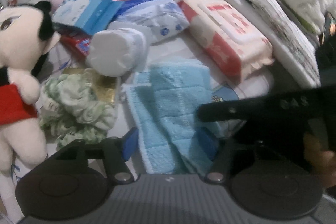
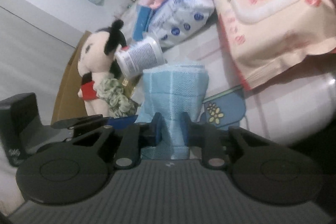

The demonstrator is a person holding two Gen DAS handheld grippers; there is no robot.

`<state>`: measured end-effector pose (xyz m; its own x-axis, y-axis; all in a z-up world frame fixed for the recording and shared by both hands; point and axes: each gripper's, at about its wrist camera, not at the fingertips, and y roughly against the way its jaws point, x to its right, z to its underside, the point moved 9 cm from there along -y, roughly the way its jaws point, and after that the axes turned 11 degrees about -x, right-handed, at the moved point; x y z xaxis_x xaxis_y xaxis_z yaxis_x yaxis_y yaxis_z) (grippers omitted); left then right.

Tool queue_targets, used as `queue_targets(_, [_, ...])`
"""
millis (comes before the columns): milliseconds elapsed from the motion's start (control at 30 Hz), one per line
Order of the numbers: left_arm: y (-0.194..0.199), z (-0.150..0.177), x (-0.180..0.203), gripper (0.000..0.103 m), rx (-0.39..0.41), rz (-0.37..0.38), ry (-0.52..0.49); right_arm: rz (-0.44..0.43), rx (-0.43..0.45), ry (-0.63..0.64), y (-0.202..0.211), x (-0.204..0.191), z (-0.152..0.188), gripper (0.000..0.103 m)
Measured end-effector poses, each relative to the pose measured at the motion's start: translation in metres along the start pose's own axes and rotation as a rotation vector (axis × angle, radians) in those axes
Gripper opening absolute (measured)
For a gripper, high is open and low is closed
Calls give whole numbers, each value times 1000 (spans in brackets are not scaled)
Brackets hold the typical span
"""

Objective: Organize soft objects
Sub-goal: 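Lift the light-blue towel with the left tool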

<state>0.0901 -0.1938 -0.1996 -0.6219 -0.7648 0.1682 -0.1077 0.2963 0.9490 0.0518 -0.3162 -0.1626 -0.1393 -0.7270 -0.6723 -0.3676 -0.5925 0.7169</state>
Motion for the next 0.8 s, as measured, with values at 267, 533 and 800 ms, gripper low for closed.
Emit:
queue_targets(267, [-6, -3, 8, 72, -21, -10, -29, -75, -79, -102, -22, 5, -9, 17])
queue_targets(533, [-6, -8, 10, 71, -48, 1, -16, -146, -112, -175, -26, 11, -12, 17])
queue_targets(800, [-14, -9, 14, 87, -80, 15, -30, -149, -113, -172, -34, 5, -11, 16])
